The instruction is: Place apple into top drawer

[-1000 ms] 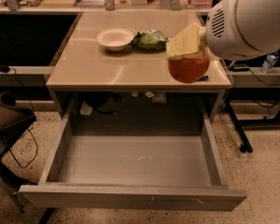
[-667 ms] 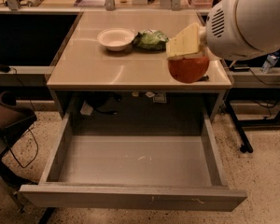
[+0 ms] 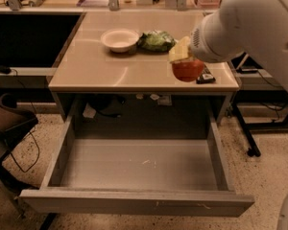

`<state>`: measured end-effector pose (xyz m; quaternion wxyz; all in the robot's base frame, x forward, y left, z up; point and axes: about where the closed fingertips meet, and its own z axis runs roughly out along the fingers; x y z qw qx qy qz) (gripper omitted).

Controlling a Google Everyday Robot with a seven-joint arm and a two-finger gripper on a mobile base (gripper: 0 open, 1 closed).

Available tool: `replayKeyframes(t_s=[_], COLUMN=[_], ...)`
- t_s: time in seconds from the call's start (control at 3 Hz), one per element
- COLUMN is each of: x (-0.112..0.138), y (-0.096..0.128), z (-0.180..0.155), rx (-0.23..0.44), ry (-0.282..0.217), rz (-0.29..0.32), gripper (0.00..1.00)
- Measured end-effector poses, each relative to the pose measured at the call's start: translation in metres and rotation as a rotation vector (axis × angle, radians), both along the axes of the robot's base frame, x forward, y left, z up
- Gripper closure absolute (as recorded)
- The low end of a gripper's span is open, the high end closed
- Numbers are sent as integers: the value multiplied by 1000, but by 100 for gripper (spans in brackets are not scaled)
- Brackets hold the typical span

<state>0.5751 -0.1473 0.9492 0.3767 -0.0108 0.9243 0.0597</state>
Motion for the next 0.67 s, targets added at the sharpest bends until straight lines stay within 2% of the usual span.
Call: replayKeyframes(t_s=[0.67], x=[12], y=[-5], z=[-14], rx=[9], ry=[43], rz=[-16], gripper=[100])
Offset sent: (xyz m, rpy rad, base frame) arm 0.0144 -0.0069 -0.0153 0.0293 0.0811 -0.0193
